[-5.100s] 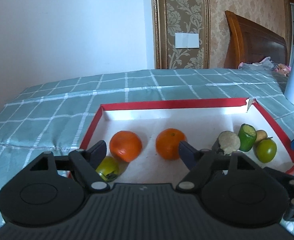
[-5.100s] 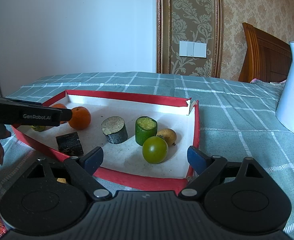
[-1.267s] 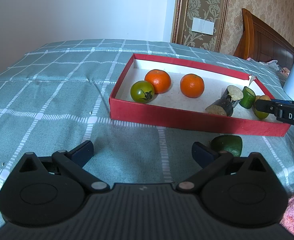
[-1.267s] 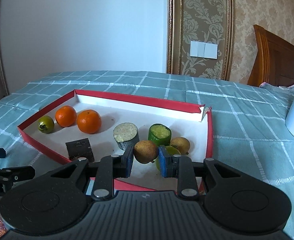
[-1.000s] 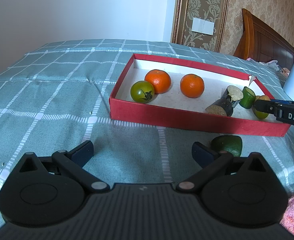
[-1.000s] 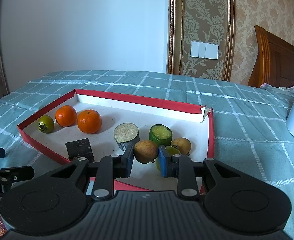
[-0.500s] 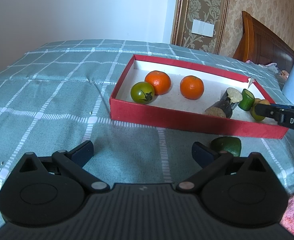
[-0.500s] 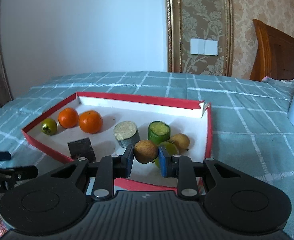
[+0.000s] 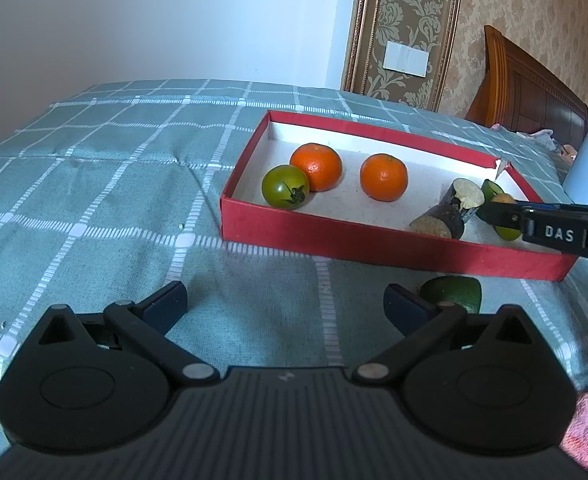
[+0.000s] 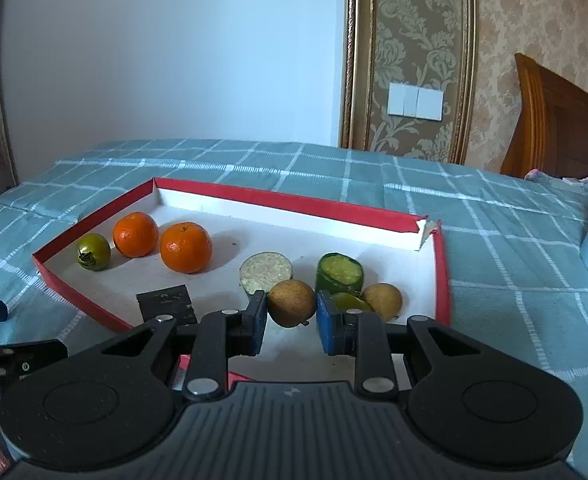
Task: Organize fruits
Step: 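Carry the brown fruit into the tray and open the right gripper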
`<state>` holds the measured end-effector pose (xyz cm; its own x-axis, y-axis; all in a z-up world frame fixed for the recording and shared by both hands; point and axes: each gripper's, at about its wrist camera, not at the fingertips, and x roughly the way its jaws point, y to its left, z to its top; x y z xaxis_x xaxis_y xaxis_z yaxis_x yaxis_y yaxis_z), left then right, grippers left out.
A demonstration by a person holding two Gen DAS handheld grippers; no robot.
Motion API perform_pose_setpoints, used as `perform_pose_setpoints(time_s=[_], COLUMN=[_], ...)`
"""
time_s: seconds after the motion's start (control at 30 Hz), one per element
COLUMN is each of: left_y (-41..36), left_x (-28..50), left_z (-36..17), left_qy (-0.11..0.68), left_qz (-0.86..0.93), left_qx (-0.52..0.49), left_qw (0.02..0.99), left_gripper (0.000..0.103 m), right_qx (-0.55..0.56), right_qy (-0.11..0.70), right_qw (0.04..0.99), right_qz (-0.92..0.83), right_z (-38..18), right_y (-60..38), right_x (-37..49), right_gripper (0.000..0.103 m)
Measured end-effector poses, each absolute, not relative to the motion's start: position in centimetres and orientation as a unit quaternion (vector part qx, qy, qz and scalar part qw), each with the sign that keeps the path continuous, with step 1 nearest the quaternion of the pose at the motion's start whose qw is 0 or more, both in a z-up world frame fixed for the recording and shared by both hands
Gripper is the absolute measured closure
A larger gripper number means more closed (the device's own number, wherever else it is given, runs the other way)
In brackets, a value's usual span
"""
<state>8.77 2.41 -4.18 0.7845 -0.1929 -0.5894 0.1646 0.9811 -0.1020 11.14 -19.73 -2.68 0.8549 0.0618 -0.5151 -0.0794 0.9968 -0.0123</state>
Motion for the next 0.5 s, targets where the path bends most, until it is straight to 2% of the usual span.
perform_pose_setpoints(time_s=[0.5], left_y=[2.43], left_x=[8.79], left_z=[-4.19], left_qy=[0.314], left_qz=[-0.095], left_qx=[-0.023], left_qw=[0.944], left_gripper=[0.0], right_qx=[-0.019], right_qy=[0.293], right_qw=[0.955], right_qz=[0.033], right_z=[-3.45], right_y=[-19.12], right_x=[11.36], right_gripper=[0.077])
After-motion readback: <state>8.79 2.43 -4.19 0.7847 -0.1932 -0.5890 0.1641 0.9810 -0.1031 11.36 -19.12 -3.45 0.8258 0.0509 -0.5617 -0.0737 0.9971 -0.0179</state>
